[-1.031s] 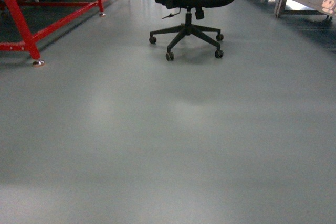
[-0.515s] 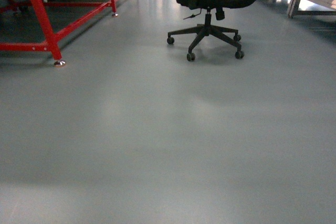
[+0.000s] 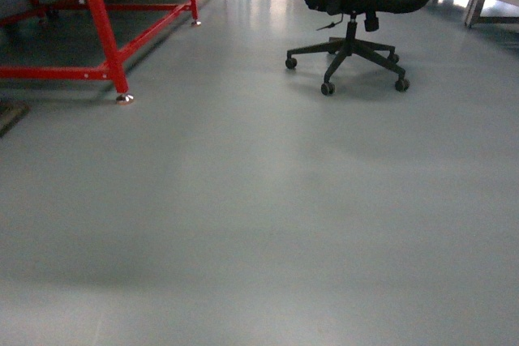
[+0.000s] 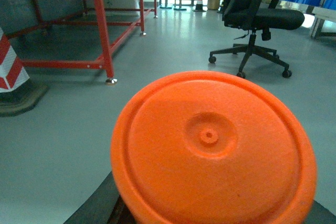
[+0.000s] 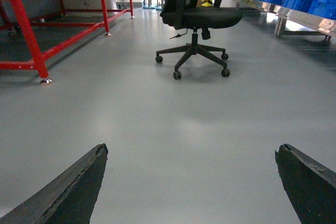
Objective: Pick capacitor and pack into box
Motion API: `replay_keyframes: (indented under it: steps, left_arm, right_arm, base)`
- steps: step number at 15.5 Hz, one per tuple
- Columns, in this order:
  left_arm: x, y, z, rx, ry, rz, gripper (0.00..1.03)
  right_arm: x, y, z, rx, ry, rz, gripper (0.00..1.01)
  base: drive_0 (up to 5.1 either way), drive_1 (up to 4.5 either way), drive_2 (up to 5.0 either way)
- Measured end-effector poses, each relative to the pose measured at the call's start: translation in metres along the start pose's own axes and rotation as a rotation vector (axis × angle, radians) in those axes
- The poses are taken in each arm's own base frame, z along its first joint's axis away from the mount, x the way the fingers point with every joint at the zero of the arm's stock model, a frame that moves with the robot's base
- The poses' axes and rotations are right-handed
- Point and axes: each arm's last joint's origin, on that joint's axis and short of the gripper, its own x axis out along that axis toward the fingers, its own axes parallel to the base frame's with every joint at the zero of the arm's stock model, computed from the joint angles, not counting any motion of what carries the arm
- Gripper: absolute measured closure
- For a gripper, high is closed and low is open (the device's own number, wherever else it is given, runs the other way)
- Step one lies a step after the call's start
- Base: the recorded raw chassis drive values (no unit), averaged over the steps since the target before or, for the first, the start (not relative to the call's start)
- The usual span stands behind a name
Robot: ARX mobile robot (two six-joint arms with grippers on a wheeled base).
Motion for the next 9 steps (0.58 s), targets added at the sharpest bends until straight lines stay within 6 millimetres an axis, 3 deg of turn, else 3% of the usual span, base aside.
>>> replay_keyframes:
  steps: [9]
  left_arm:
    - [0.0, 0.0, 0.0003, 0.0, -0.003, 0.0, 0.59]
  right_arm:
    - [0.0, 0.0, -0.0002, 0.0, 0.002, 0.0, 0.03]
  base:
    - [-5.0, 2.45, 2.4]
